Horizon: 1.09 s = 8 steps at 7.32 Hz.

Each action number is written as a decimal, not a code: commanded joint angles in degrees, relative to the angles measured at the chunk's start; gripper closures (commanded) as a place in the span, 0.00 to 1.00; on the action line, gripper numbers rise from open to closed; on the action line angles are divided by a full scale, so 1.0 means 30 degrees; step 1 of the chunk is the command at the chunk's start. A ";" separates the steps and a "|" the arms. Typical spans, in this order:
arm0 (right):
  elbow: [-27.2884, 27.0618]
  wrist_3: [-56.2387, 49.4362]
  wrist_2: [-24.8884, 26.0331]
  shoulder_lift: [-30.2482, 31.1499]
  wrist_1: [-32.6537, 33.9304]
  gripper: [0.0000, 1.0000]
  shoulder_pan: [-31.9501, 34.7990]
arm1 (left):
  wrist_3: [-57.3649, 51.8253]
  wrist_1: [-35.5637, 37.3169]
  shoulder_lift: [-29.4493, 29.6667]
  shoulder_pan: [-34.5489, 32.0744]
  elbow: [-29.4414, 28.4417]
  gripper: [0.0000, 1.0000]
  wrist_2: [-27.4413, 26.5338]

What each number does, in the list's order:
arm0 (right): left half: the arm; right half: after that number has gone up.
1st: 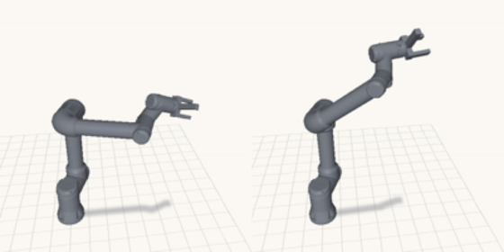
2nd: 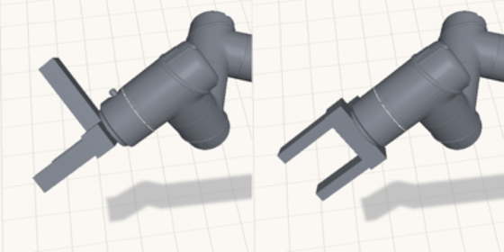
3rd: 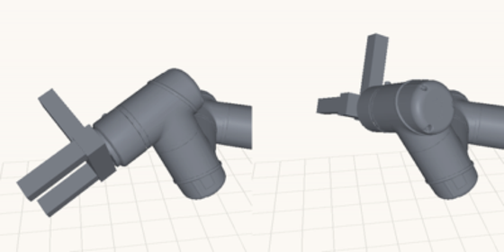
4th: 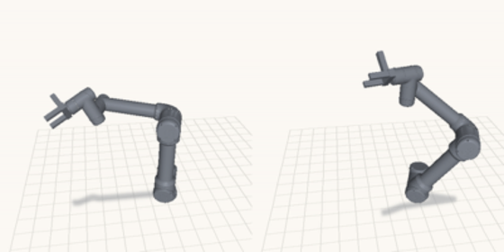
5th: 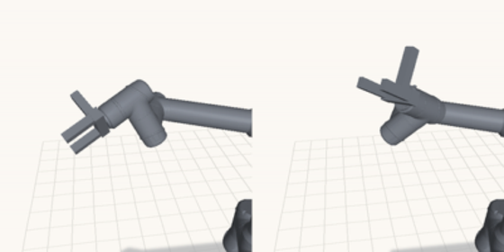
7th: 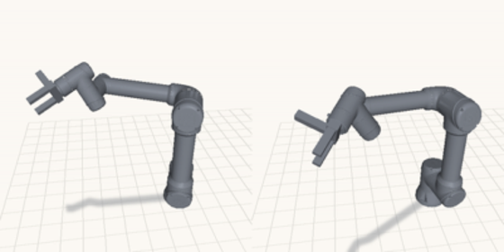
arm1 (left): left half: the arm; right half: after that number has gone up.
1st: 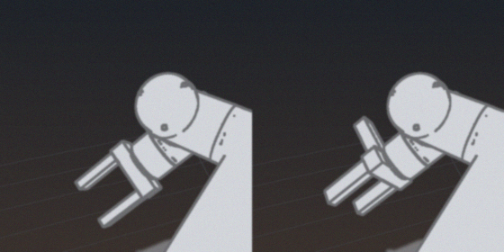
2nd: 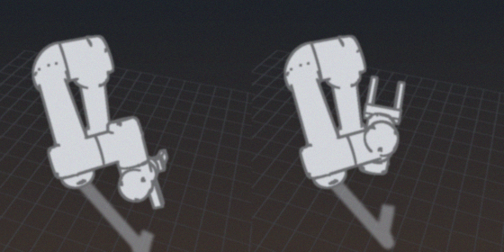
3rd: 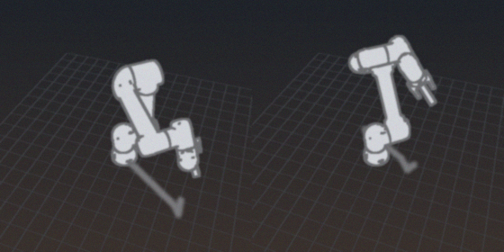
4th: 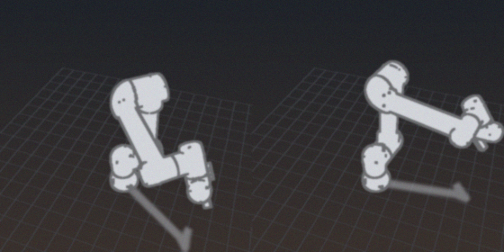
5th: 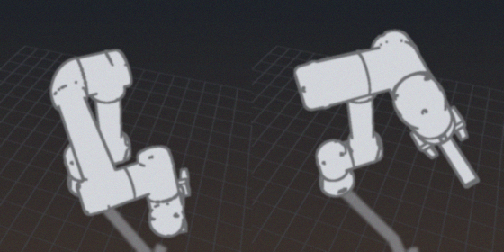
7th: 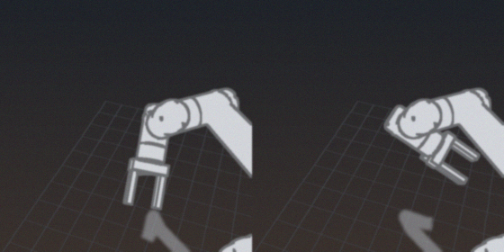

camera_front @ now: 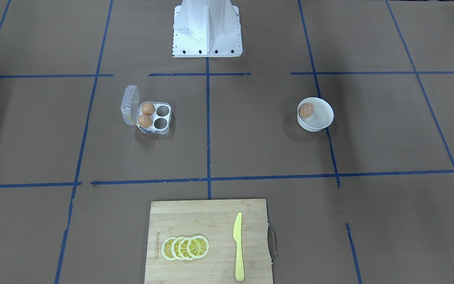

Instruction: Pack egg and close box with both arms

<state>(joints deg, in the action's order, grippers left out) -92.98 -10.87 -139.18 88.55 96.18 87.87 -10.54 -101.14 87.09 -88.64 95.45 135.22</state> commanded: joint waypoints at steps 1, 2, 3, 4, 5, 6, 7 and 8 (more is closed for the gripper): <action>0.0028 0.0253 -0.0012 -0.0102 -0.0008 0.00 -0.0548 | -0.0002 -0.0065 0.0060 0.0482 0.0086 0.00 0.0658; 0.0085 0.0429 0.0074 -0.0102 -0.0008 0.00 -0.0666 | 0.0056 -0.0848 0.0061 0.1530 0.0086 0.00 0.0746; -0.0030 0.0460 0.0046 -0.0102 -0.0008 0.00 -0.0696 | 0.1130 -0.2306 0.0090 0.2846 0.0173 0.00 0.1066; -0.0060 0.0460 0.0104 -0.0073 -0.0037 0.00 -0.0696 | 0.4476 -0.5308 0.0119 0.4831 0.0522 0.00 0.1446; -0.0293 0.0460 0.0133 -0.0044 -0.0037 0.00 -0.0638 | 0.7033 -0.8007 0.0177 0.6794 0.0584 0.00 0.1392; -0.0527 0.0489 0.0162 -0.0102 -0.0008 0.00 -0.0492 | 0.8219 -0.9571 0.0439 0.9279 0.0845 0.01 0.1247; -0.0558 0.0519 0.0134 -0.0102 -0.0008 0.00 -0.0520 | 0.8201 -0.9761 0.0993 1.0667 0.1196 0.02 0.1100; -0.0588 0.0635 0.0075 -0.0073 -0.0008 0.00 -0.0520 | 0.8114 -0.9791 0.1578 1.1928 0.1519 0.09 0.0606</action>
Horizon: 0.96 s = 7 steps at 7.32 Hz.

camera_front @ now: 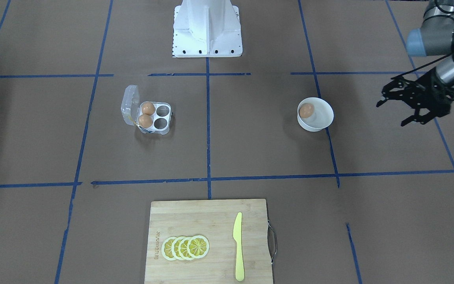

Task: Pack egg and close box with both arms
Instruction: 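Move the left gripper down over the white bowl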

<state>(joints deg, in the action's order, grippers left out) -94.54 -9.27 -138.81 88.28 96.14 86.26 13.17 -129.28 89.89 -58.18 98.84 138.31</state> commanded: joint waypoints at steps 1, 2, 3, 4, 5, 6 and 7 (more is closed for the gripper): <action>0.0106 0.0101 -0.0078 0.0016 0.0034 0.00 0.0015 | -0.0109 -0.0267 0.1173 0.3121 0.0190 0.10 -0.0748; 0.0166 0.0130 -0.0137 0.0016 0.0034 0.00 0.0015 | -0.0112 -0.0178 0.1730 0.3279 0.0043 0.10 -0.0751; 0.0196 0.0159 -0.0137 0.0016 0.0034 0.00 0.0015 | -0.0112 0.0635 0.1764 0.3310 0.0302 0.10 -0.0751; 0.0225 0.0159 -0.0137 0.0016 0.0034 0.00 0.0015 | -0.0054 0.1513 0.1794 0.3484 0.0827 0.14 -0.0751; 0.0225 0.0159 -0.0137 0.0016 0.0034 0.00 0.0015 | 0.0033 0.1899 0.1910 0.3979 0.0803 0.14 -0.0751; 0.0167 0.0159 -0.0166 0.0045 0.0034 0.00 0.0015 | 0.0034 0.2135 0.2201 0.4187 0.0658 0.16 -0.0751; 0.0167 0.0159 -0.0167 0.0074 0.0034 0.00 0.0015 | 0.0034 0.2166 0.2291 0.4334 0.0366 0.20 -0.0780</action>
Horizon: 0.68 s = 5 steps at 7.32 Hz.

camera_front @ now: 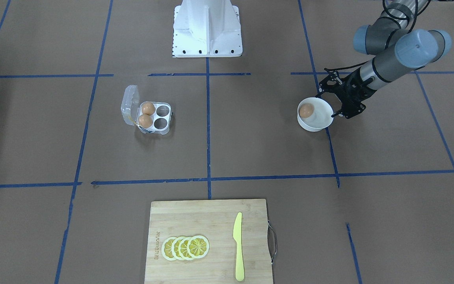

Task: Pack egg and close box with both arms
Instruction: 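Move the left gripper down over the white bowl, then grasp the brown egg inside the white bowl with the left gripper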

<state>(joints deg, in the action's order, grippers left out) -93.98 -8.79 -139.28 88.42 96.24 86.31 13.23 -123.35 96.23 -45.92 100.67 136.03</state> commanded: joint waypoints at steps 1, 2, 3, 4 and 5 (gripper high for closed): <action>-0.0020 0.0001 -0.0010 0.0030 0.0000 0.00 0.0000 | 0.0013 0.0188 0.0469 0.0366 -0.0477 0.21 -0.0022; 0.0009 0.0001 -0.0010 0.0030 0.0000 0.00 0.0000 | 0.0013 0.0188 0.0762 0.0599 -0.0856 0.21 -0.0022; -0.0020 0.0001 -0.0010 0.0059 0.0000 0.00 0.0000 | 0.0071 0.0188 0.0910 0.0659 -0.0947 0.22 -0.0109; 0.0038 0.0001 -0.0010 0.0059 0.0000 0.00 0.0000 | 0.0043 0.0217 0.1027 0.0660 -0.1064 0.25 -0.0139; 0.0067 0.0001 -0.0010 0.0088 0.0000 0.00 0.0000 | 0.0042 0.0217 0.1087 0.0660 -0.1239 0.26 -0.0139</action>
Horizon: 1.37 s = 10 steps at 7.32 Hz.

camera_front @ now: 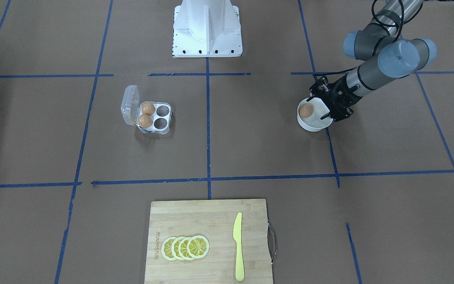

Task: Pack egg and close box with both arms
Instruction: 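Grasp the brown egg inside the white bowl with the left gripper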

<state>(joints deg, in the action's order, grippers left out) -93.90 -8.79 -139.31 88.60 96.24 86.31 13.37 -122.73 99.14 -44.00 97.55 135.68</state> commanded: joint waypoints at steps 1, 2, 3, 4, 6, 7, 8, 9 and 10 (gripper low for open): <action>0.0041 0.0000 0.0000 0.0055 0.0000 0.00 0.0000 | -0.0003 0.0011 0.0117 0.0077 -0.0260 0.29 -0.0022; 0.0041 0.0000 0.0000 0.0056 0.0000 0.00 0.0000 | -0.0003 0.0011 0.0088 0.0077 -0.0290 0.31 -0.0022; 0.0099 0.0000 0.0000 0.0056 0.0000 0.00 0.0000 | 0.0026 0.0011 0.0117 0.0164 -0.0290 0.31 -0.0022; 0.0129 -0.0029 0.0029 0.0056 0.0000 0.00 0.0000 | 0.0026 0.0011 0.0175 0.0368 -0.0435 0.31 -0.0022; 0.0187 -0.0029 0.0000 0.0085 0.0000 0.00 0.0000 | 0.0026 0.0011 0.0467 0.0428 -0.0727 0.31 -0.0022; 0.0217 0.0000 0.0000 0.0085 0.0000 0.00 0.0000 | 0.0026 0.0011 0.0556 0.0429 -0.0816 0.32 -0.0022; 0.0217 -0.0029 0.0000 0.0085 0.0000 0.00 0.0000 | 0.0026 0.0011 0.0615 0.0516 -0.0962 0.32 -0.0254; 0.0217 -0.0029 0.0000 0.0114 0.0000 0.00 0.0000 | 0.0026 0.0011 0.0789 0.0517 -0.1109 0.32 -0.0285; 0.0217 -0.0029 0.0000 0.0114 0.0000 0.00 0.0000 | 0.0026 0.0011 0.0762 0.0575 -0.1197 0.32 -0.0314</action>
<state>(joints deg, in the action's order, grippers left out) -93.26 -8.87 -139.31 88.91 96.24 86.31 13.45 -122.70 101.28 -42.44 94.37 134.91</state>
